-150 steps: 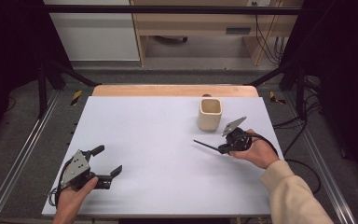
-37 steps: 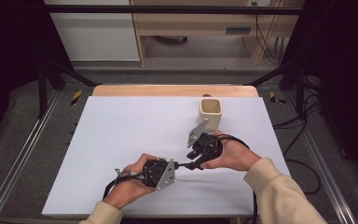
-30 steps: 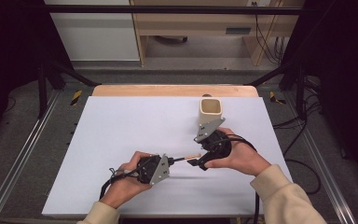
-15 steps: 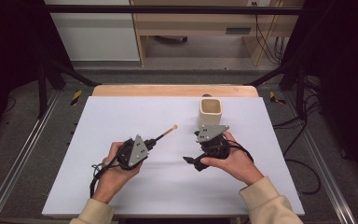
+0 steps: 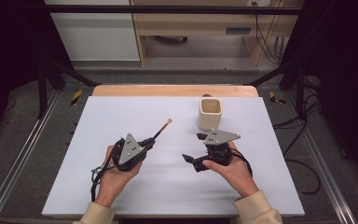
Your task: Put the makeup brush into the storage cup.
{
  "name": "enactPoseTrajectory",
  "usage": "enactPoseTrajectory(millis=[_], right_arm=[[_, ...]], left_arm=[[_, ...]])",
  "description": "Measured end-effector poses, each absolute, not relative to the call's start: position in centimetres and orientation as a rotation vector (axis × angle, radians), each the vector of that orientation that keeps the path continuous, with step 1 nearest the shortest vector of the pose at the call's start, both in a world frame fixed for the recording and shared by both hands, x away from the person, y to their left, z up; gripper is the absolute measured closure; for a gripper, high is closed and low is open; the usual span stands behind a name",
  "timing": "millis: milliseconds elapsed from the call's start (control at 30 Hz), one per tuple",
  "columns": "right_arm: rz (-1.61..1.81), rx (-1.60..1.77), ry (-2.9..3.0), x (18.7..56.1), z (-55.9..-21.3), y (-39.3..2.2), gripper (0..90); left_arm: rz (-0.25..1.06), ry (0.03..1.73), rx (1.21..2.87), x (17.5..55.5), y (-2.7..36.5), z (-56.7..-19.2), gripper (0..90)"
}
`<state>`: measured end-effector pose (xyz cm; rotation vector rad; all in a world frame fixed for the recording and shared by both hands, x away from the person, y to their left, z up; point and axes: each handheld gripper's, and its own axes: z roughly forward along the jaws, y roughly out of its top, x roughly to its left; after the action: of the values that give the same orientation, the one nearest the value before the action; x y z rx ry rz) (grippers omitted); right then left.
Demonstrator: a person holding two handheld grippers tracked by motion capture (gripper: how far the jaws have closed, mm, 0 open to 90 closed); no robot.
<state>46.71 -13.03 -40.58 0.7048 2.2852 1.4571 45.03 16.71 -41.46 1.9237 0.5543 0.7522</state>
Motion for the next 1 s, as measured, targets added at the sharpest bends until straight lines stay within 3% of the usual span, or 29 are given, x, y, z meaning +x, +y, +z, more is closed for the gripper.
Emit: enactPoseTrajectory(millis=[367, 667, 1000], right_arm=[[1.728, 0.815, 2.210, 46.1, -41.9, -12.9, 12.1], [1.807, 0.780, 2.214, 45.6, -41.6, -12.0, 27.5], [1.846, 0.807, 2.194, 45.7, -41.7, -11.8, 35.8]], left_arm=[[0.649, 0.604, 1.804, 43.9, 15.5, -43.4, 83.3], [0.575, 0.570, 1.775, 43.3, 13.8, -43.7, 83.2], [0.571, 0.554, 1.793, 43.1, 13.3, -43.9, 83.3]])
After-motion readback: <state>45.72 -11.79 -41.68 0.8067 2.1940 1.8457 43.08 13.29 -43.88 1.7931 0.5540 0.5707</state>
